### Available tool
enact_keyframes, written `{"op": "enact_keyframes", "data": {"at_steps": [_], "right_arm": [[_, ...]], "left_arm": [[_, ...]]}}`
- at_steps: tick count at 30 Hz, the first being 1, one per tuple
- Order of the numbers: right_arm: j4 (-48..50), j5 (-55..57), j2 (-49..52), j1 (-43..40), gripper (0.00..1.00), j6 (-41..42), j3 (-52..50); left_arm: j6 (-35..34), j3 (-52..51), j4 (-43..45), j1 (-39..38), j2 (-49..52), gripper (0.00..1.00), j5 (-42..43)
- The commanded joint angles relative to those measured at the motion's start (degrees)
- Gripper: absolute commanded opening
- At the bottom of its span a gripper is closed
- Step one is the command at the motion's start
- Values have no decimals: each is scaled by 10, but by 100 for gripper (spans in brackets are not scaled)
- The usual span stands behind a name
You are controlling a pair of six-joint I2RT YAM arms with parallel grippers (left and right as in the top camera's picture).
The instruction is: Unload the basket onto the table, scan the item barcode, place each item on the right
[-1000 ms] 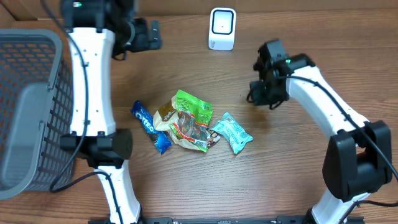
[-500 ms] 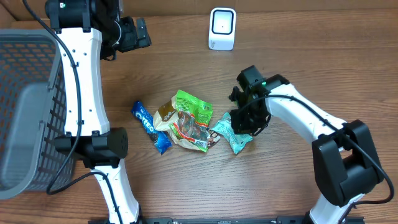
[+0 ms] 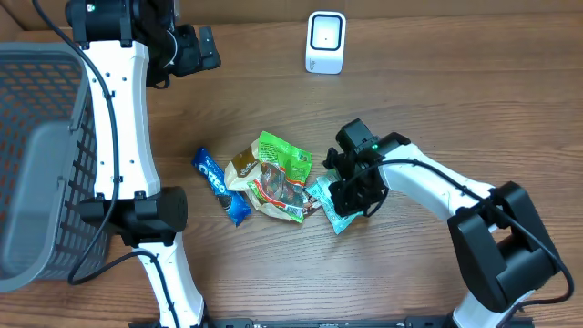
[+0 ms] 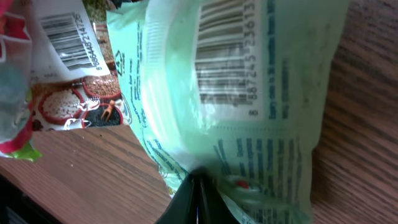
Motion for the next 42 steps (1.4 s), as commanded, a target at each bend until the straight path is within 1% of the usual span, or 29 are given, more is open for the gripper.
{"op": "enact_keyframes", "data": {"at_steps": [1, 6, 11, 14, 17, 20, 24, 25, 27, 30, 33, 36, 38, 40, 42], "right_arm": [[-2, 80, 14, -8, 4, -2, -30], [5, 191, 14, -32, 4, -3, -30], [40, 322, 14, -62, 4, -19, -30], [80, 334, 14, -82, 4, -49, -29], [107, 332, 14, -101, 4, -52, -19], [78, 297, 13, -120, 5, -50, 24], [-13, 212, 13, -146, 16, -47, 127], [-50, 178, 13, -157, 20, -34, 169], [-97, 143, 13, -173, 22, -6, 218], [-152, 93, 12, -212, 23, 76, 272], [-167, -15, 4, -266, 23, 80, 274], [-187, -104, -1, -327, 18, 77, 255], [-171, -123, -18, -353, 18, 79, 223], [-133, -123, -55, -371, 18, 99, 166], [-86, -123, -103, -382, 24, 122, 100]], "left_arm": [[-8, 11, -1, -2, 0, 100, -2], [-8, 11, -1, -2, 0, 100, -2], [-8, 11, -1, -2, 0, 100, -2], [-8, 11, -1, -2, 0, 100, -2], [-8, 11, -1, -2, 0, 100, -2], [-8, 11, -1, -2, 0, 100, -2], [-8, 11, -1, -2, 0, 100, -2], [-8, 11, -1, -2, 0, 100, -2], [-8, 11, -1, -2, 0, 100, -2], [-8, 11, -1, -2, 0, 100, -2], [-8, 11, -1, -2, 0, 100, -2], [-8, 11, -1, -2, 0, 100, -2], [-8, 11, -1, -2, 0, 100, -2], [-8, 11, -1, -2, 0, 100, -2], [-8, 11, -1, -2, 0, 100, -2]]}}
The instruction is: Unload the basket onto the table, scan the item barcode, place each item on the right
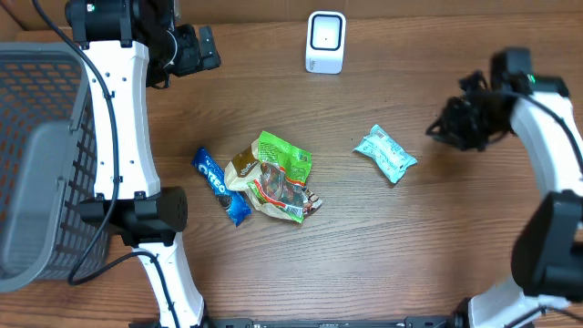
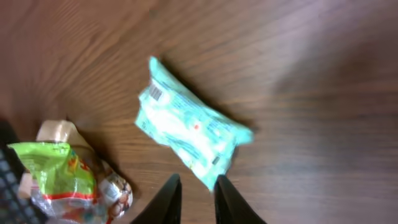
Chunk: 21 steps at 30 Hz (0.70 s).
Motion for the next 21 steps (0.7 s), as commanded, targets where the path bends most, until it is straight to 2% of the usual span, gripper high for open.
{"op": "enact_keyframes", "data": {"at_steps": [1, 5, 7, 11, 14, 21], "right_arm": [[50, -45, -102, -5, 28, 50, -96], [152, -19, -180, -5, 67, 138, -218], [193, -18, -191, 0, 76, 171, -263], [277, -13, -179, 15, 77, 230, -319], [334, -11, -165, 32, 74, 259, -346], [365, 72, -139, 87, 70, 319, -364]], "left_arm": [[-8, 11, -1, -2, 0, 100, -2], [-8, 11, -1, -2, 0, 100, -2], [-8, 11, -1, -2, 0, 100, -2], [-8, 11, -1, -2, 0, 100, -2], [-8, 11, -1, -2, 0, 100, -2], [-8, 11, -1, -2, 0, 100, -2]]}}
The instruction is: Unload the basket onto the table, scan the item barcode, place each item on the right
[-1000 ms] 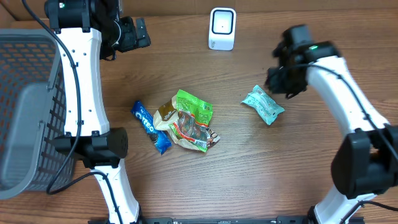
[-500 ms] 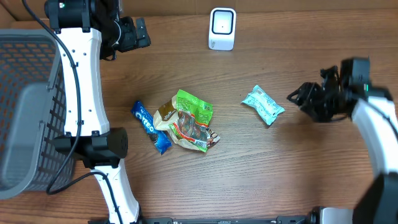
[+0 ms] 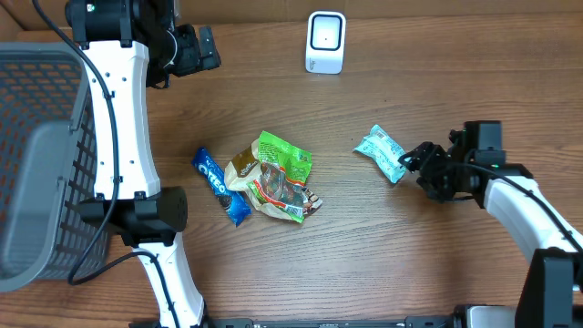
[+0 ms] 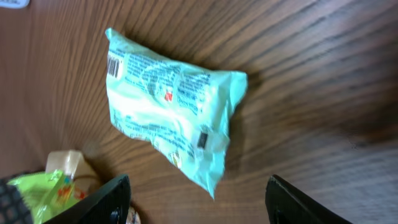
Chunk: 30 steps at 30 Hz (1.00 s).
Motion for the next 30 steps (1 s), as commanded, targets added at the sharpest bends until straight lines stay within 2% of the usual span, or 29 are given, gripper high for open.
{"op": "enact_keyframes", "data": {"at_steps": [1, 9, 16, 20, 25, 28, 29, 30], "right_arm": [[21, 62, 17, 30, 70, 56, -14], [103, 119, 63, 73, 67, 89, -26], [182, 126, 116, 73, 58, 46, -26], [196, 147, 145, 73, 50, -5, -26], [197, 147, 147, 68, 40, -130, -23], [198, 131, 147, 59, 40, -208, -17], [198, 121, 147, 56, 42, -230, -15], [198, 111, 147, 54, 49, -252, -12]], "left_arm": [[-8, 11, -1, -2, 0, 100, -2], [-8, 11, -1, -2, 0, 100, -2], [-8, 11, -1, -2, 0, 100, -2], [-8, 11, -1, -2, 0, 100, -2], [-8, 11, -1, -2, 0, 100, -2], [-8, 11, -1, -2, 0, 100, -2], [-8, 11, -1, -2, 0, 100, -2], [-8, 11, -1, -2, 0, 99, -2]]}}
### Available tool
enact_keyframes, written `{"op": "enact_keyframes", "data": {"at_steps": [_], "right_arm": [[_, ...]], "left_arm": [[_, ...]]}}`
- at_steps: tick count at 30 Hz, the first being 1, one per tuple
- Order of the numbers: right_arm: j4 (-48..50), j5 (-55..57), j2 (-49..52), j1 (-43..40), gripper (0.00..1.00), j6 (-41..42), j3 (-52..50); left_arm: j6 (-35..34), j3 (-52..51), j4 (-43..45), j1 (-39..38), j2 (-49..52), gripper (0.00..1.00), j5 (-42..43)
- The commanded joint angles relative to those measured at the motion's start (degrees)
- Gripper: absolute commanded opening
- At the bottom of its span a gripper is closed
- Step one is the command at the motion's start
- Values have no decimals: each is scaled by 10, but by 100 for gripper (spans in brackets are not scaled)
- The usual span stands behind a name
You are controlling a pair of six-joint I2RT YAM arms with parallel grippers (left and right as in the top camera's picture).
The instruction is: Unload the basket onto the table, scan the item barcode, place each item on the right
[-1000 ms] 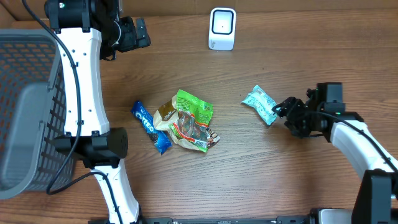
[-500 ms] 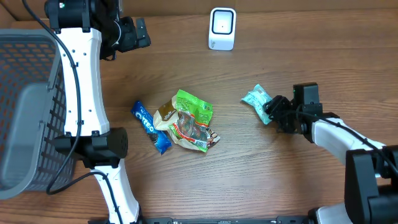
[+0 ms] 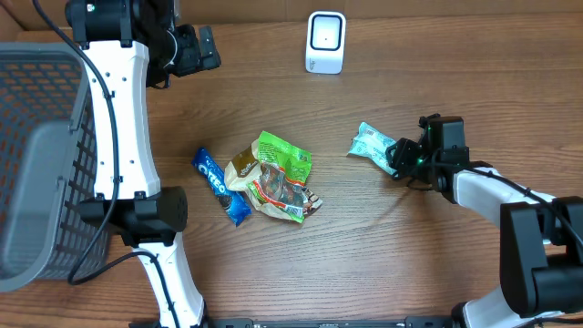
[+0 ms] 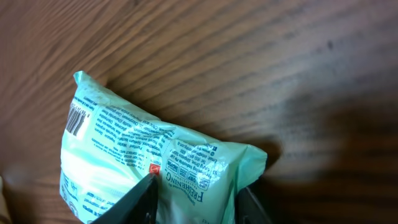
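A mint-green snack packet (image 3: 373, 144) lies on the wooden table; its printed back and barcode (image 4: 76, 118) face the right wrist camera. My right gripper (image 3: 403, 155) (image 4: 198, 198) is at the packet's right end, one finger on each side, shut on the puffed end of the packet (image 4: 143, 162). The white barcode scanner (image 3: 325, 42) stands at the table's far edge, well away from the packet. My left gripper (image 3: 202, 50) hangs at the far left, apart from everything, its fingers spread.
A pile of snack bags (image 3: 276, 176) with a green one on top lies mid-table, a blue Oreo pack (image 3: 219, 186) beside it. A grey wire basket (image 3: 41, 164) fills the left side. The left arm's white links (image 3: 123, 118) rise beside the basket.
My right gripper has come up to the packet's right end and its wide-open jaws have narrowed onto it. The packet sits slightly farther left and back.
My right gripper was first shut on the mint packet at the edge of the snack pile. Then the packet lay alone to the right of the pile and the gripper was far off. Later the gripper stood wide open near the packet, and now it grips the packet's end.
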Motion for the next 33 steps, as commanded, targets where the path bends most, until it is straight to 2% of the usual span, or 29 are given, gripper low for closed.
{"op": "enact_keyframes", "data": {"at_steps": [1, 4, 9, 11, 16, 25, 30, 31, 33], "right_arm": [[-14, 2, 28, -13, 57, -130, 0], [-14, 2, 28, -22, 66, -154, 11], [-20, -17, 28, -49, 70, -165, 33], [-40, -65, 28, -62, 72, -132, 43], [-77, -168, 28, -66, 72, 22, 44], [-65, -94, 30, -8, 73, 143, 27], [-30, -30, 43, 19, 67, 157, 27], [-26, -22, 48, 22, 62, 157, 27], [-24, -6, 59, 24, 42, 157, 27]], "left_arm": [[-8, 11, -1, -2, 0, 100, -2], [-8, 11, -1, -2, 0, 100, -2], [-8, 11, -1, -2, 0, 100, -2], [-8, 11, -1, -2, 0, 100, -2], [-8, 11, -1, -2, 0, 100, -2], [-8, 11, -1, -2, 0, 100, -2], [-8, 11, -1, -2, 0, 100, -2], [-8, 11, -1, -2, 0, 100, -2], [-8, 11, -1, -2, 0, 100, -2]]}}
